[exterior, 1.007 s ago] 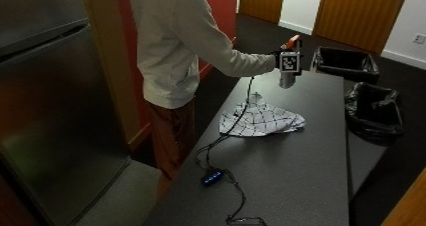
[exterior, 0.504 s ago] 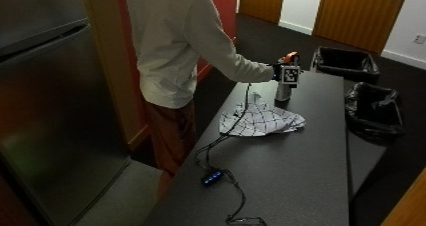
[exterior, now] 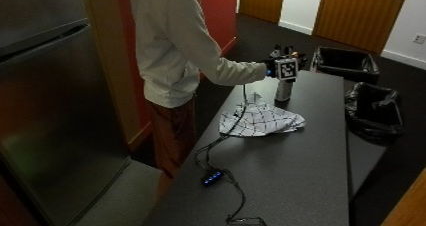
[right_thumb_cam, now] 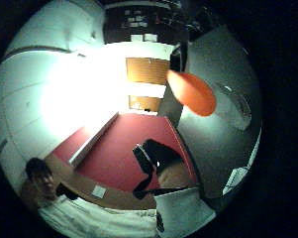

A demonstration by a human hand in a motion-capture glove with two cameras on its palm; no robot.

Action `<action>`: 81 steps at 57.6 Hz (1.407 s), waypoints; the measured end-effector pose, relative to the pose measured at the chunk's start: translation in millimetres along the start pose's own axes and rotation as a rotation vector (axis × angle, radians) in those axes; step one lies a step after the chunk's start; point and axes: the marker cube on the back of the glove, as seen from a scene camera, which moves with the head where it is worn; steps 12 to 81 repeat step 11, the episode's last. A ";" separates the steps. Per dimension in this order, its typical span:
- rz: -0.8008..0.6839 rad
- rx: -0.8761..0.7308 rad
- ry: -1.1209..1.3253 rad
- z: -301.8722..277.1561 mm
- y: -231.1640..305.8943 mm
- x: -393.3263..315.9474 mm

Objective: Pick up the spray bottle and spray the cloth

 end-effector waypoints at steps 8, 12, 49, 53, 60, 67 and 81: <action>-0.076 -0.060 -0.065 -63.8 56.5 -40.6; -0.076 -0.019 -0.026 -75.9 67.0 -38.4; -0.076 -0.019 -0.026 -75.9 67.0 -38.4; -0.076 -0.019 -0.026 -75.9 67.0 -38.4; -0.076 -0.019 -0.026 -75.9 67.0 -38.4; -0.076 -0.019 -0.026 -75.9 67.0 -38.4; -0.076 -0.019 -0.026 -75.9 67.0 -38.4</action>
